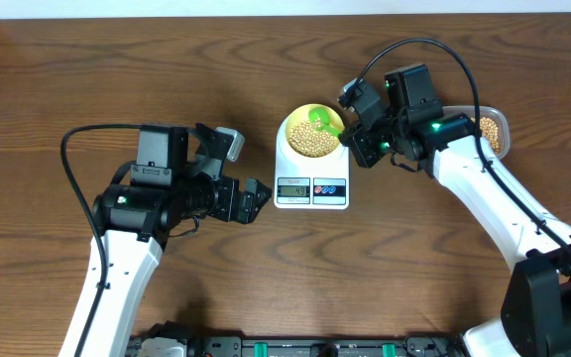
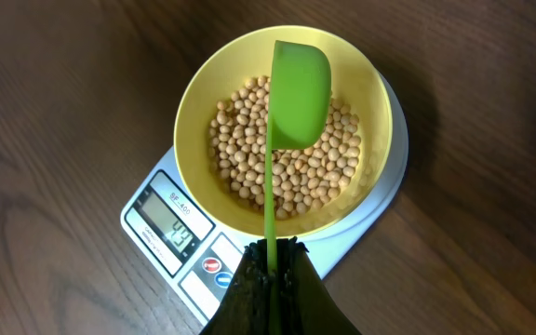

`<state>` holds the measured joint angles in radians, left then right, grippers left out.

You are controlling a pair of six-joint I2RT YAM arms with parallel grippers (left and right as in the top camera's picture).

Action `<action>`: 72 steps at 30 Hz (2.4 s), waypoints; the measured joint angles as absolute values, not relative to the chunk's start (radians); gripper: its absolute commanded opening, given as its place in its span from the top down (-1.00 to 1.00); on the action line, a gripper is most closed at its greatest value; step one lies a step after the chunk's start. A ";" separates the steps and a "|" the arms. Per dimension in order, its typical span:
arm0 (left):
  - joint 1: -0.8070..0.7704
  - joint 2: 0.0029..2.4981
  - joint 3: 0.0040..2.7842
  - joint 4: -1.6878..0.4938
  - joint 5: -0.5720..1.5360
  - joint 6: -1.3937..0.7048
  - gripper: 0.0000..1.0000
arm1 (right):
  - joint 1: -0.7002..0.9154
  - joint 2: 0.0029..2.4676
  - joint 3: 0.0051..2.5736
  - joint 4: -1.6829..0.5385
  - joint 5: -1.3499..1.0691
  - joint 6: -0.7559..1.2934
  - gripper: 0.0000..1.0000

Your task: Scoop item into bowl and weigh 50g on scale

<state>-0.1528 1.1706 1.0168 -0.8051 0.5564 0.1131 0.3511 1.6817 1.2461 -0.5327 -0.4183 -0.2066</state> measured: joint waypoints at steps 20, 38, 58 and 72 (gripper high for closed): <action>-0.153 1.171 1.017 -0.805 0.556 0.113 -0.96 | 0.351 1.682 1.246 -0.533 -0.418 -0.196 0.98; -0.153 1.171 1.017 -0.805 0.556 0.113 -0.96 | 0.363 1.682 1.246 -0.561 -0.410 -0.258 0.98; -0.153 1.171 1.017 -0.805 0.556 0.113 -0.96 | 0.376 1.682 1.246 -0.553 -0.392 -0.265 0.98; -0.153 1.171 1.017 -0.805 0.556 0.113 -0.96 | 0.374 1.682 1.246 -0.527 -0.389 -0.255 0.98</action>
